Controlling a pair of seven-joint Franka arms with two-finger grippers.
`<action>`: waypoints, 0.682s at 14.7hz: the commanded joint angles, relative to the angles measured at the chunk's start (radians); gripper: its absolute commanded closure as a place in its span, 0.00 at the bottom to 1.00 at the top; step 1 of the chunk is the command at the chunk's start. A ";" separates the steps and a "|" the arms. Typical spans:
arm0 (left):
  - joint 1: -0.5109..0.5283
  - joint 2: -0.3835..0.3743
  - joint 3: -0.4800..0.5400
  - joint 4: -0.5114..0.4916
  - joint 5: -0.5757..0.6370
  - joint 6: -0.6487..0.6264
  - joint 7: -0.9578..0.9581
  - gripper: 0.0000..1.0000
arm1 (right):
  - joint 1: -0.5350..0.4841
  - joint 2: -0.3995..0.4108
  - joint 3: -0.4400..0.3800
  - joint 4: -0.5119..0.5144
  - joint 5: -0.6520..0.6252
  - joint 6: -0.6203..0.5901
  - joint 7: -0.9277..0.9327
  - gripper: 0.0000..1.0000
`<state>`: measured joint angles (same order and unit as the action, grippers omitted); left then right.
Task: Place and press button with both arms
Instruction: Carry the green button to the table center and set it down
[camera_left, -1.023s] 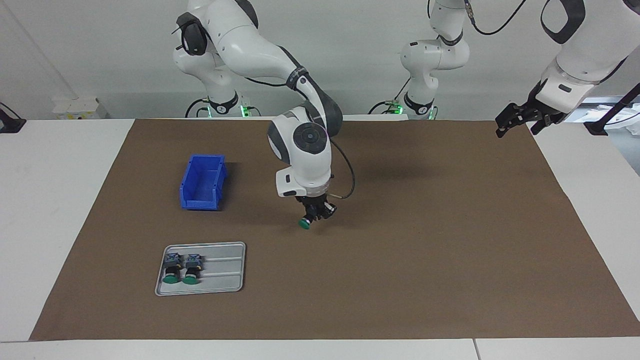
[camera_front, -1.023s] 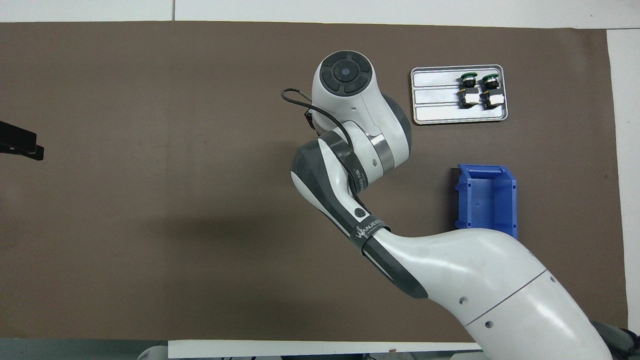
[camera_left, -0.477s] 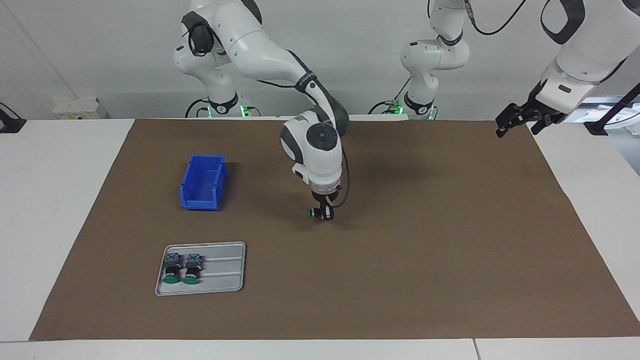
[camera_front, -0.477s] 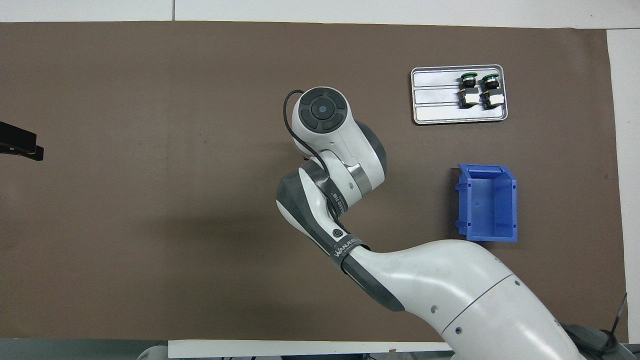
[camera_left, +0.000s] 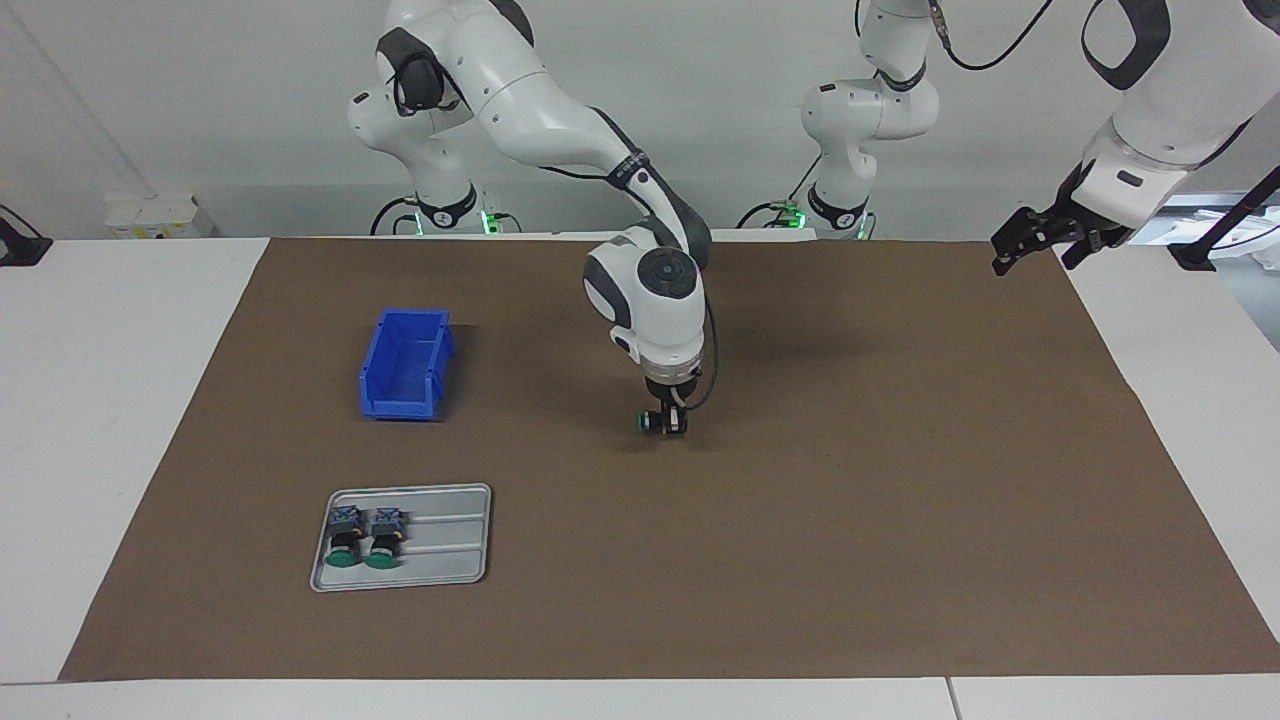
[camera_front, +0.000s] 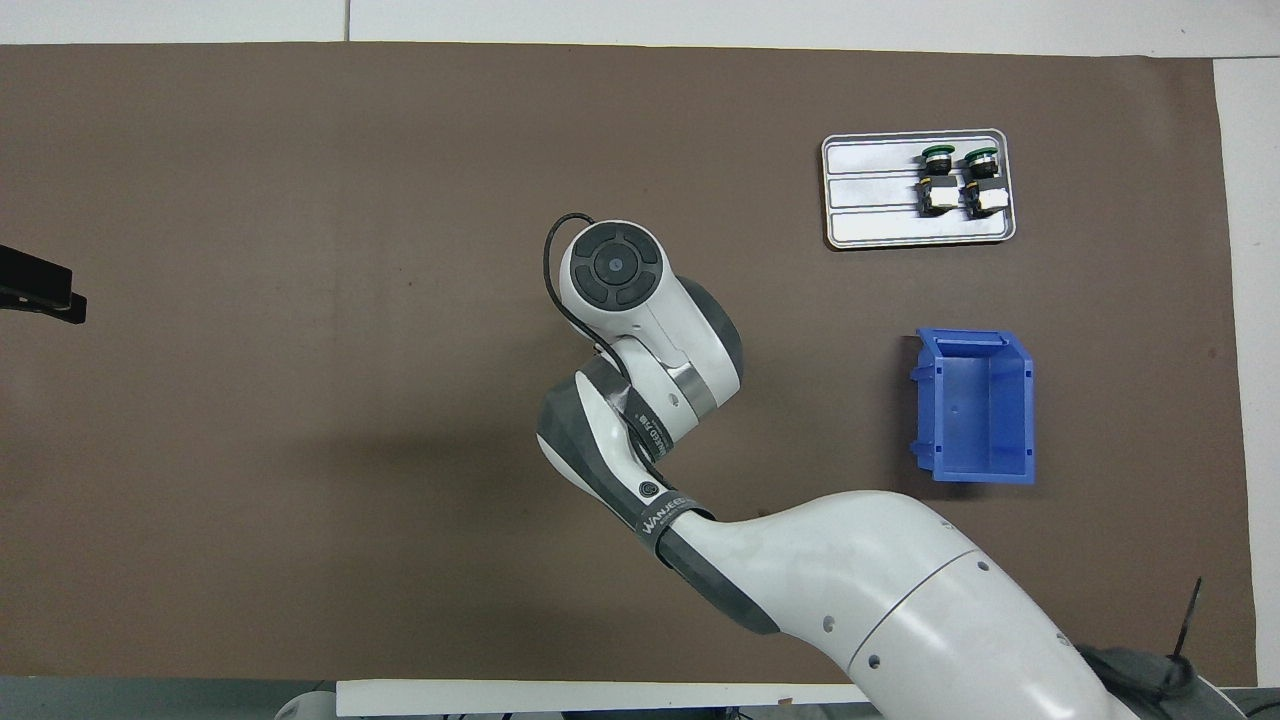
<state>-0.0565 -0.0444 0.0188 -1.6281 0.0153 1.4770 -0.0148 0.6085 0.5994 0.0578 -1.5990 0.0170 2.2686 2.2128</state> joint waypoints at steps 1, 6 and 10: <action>-0.002 -0.034 0.004 -0.035 0.015 0.000 -0.008 0.00 | -0.003 -0.029 0.007 -0.072 0.004 0.060 0.019 0.82; -0.002 -0.034 0.004 -0.036 0.015 -0.001 -0.016 0.00 | -0.003 -0.030 0.007 -0.027 -0.003 0.008 -0.017 0.06; -0.003 -0.034 0.004 -0.036 0.015 -0.001 -0.045 0.00 | -0.048 -0.091 0.005 0.111 0.001 -0.203 -0.091 0.02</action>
<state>-0.0565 -0.0457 0.0189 -1.6300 0.0153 1.4769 -0.0277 0.6039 0.5642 0.0548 -1.5398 0.0145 2.1708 2.1679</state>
